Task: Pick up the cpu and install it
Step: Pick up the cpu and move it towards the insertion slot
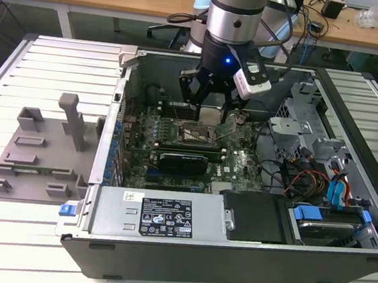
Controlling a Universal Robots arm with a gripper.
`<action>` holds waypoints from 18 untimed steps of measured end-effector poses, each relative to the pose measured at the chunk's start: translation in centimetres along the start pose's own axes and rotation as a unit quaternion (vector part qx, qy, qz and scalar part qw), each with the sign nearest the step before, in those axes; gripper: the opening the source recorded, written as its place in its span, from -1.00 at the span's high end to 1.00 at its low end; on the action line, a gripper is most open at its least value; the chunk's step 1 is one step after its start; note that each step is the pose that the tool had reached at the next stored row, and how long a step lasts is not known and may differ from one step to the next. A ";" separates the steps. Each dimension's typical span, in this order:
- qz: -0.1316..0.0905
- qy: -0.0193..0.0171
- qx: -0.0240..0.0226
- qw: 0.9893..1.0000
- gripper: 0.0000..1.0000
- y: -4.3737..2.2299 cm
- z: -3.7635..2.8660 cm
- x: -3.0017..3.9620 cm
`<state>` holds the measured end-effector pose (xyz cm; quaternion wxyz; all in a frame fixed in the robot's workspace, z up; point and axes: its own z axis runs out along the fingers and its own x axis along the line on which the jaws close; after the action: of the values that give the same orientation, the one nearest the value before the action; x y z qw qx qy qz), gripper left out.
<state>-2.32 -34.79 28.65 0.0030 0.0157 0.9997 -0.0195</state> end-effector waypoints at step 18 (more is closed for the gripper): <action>0.000 0.000 0.003 1.000 -0.09 3.07 0.95 0.10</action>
<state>-2.32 -31.75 27.58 0.0030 0.0157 0.9996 -0.0222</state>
